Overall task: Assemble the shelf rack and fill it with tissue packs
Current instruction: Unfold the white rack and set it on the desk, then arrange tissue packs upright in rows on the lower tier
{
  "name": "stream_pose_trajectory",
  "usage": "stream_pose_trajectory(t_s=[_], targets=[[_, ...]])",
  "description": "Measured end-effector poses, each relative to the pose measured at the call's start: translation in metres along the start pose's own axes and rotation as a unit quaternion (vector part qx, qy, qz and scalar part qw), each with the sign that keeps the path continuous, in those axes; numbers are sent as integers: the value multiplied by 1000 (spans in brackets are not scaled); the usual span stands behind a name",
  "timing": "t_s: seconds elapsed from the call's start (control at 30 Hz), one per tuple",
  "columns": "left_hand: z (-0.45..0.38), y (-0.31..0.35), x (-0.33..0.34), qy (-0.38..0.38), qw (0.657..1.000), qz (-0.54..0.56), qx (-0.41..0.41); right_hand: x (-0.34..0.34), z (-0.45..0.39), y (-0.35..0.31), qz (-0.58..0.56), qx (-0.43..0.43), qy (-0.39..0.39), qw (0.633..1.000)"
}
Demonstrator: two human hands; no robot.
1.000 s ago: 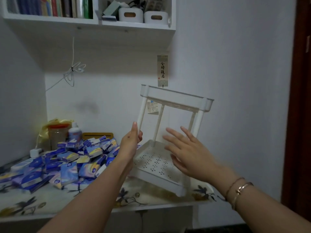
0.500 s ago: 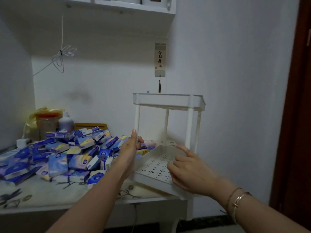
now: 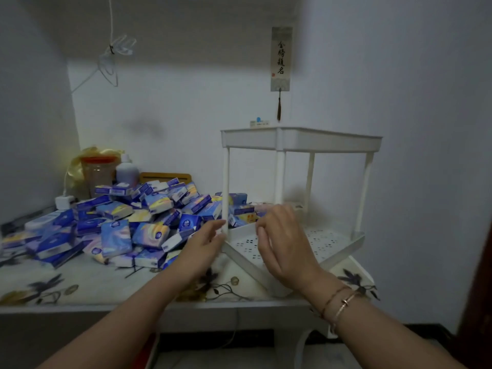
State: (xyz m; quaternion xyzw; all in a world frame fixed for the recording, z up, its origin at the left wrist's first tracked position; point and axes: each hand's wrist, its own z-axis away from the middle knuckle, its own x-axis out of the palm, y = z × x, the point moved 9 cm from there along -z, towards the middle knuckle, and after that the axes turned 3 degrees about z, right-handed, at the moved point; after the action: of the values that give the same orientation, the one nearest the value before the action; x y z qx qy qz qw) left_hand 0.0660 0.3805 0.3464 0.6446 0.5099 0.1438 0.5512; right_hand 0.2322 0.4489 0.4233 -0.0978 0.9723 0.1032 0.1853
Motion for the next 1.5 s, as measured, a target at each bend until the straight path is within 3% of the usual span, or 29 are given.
stream_pose_trajectory(t_s=[0.13,0.3,0.4,0.5,0.63,0.73,0.9,1.07,1.2,1.4,1.5], targets=[[10,-10,29,-79,988,-130,-5,-12,18,16,-26,67,59,996],[18,-22,57,-129,979,-155,-17,-21,46,48,-37,201,84,975],[13,-25,55,-113,979,-167,-17,9,66,64,-84,288,-84,950],[6,-28,50,-118,978,-170,-33,44,79,48,-113,302,-259,911],[-10,-31,34,-110,985,-124,-55,68,60,30,-111,297,-307,897],[-21,-42,23,-102,991,23,-78,100,45,17,-140,306,-345,876],[-40,-67,16,-81,968,214,-105,140,30,18,-147,325,-346,867],[-39,-75,4,1,967,241,-86,154,29,30,-178,346,-347,853],[-25,-49,0,-4,994,109,1,153,33,30,-227,380,-364,819],[-13,-28,-9,39,994,27,95,149,39,60,-249,504,-255,787],[-6,-17,-20,93,985,-35,139,151,32,75,-196,476,-270,813]])
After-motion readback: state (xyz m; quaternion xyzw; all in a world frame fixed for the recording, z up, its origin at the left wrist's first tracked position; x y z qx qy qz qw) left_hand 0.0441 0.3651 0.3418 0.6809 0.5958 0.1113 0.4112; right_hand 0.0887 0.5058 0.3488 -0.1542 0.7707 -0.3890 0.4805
